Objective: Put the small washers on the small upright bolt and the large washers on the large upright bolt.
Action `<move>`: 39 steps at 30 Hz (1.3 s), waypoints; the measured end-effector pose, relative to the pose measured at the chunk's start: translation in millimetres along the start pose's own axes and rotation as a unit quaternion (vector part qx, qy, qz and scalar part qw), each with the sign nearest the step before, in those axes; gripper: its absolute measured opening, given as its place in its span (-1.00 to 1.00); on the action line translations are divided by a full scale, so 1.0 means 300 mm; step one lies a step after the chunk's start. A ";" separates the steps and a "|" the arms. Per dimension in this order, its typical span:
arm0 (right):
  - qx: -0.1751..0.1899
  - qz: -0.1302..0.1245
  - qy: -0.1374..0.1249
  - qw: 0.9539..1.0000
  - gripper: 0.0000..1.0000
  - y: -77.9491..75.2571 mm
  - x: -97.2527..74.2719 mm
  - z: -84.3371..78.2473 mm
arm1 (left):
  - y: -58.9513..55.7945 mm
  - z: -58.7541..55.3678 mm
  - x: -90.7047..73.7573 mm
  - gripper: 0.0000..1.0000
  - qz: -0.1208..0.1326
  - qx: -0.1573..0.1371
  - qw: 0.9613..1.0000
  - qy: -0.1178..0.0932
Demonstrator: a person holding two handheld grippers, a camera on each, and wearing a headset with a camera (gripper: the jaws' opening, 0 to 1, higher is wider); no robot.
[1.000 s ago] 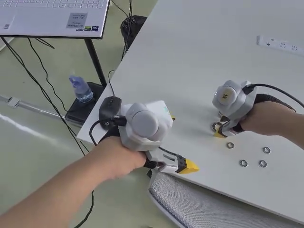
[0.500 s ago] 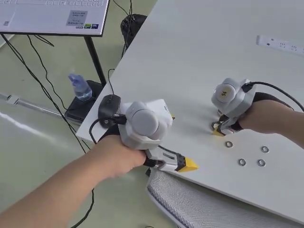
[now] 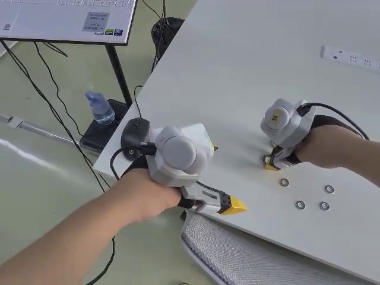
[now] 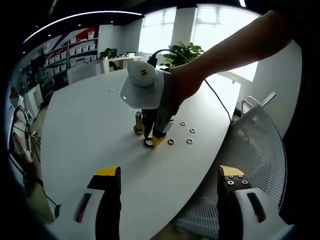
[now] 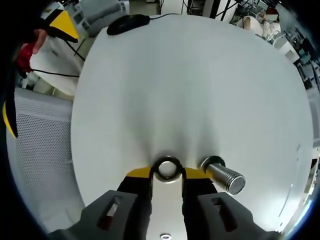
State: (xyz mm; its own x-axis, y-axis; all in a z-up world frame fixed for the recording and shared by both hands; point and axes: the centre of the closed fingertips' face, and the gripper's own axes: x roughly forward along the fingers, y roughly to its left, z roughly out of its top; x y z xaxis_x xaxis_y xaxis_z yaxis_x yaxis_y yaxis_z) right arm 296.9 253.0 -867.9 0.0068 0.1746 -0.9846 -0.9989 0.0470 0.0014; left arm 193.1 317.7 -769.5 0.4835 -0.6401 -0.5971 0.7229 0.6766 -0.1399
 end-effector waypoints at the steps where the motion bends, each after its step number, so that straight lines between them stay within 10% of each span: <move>1: 0.004 0.002 0.000 1.000 -0.59 -0.002 -0.001 -0.001 | 0.001 -0.001 0.000 0.57 0.000 0.000 1.000 0.002; 39: 0.015 0.010 0.005 1.000 -0.60 0.010 -0.034 -0.030 | -0.003 -0.005 -0.015 0.50 0.004 0.000 1.000 0.002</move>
State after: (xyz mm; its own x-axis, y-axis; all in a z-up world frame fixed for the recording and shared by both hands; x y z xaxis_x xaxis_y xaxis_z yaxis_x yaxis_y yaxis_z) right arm 293.5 242.6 -859.3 -0.0147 0.1666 -0.9859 -0.9970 0.0729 0.0272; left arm 189.6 320.4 -767.9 0.4876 -0.6326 -0.6017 0.7189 0.6820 -0.1345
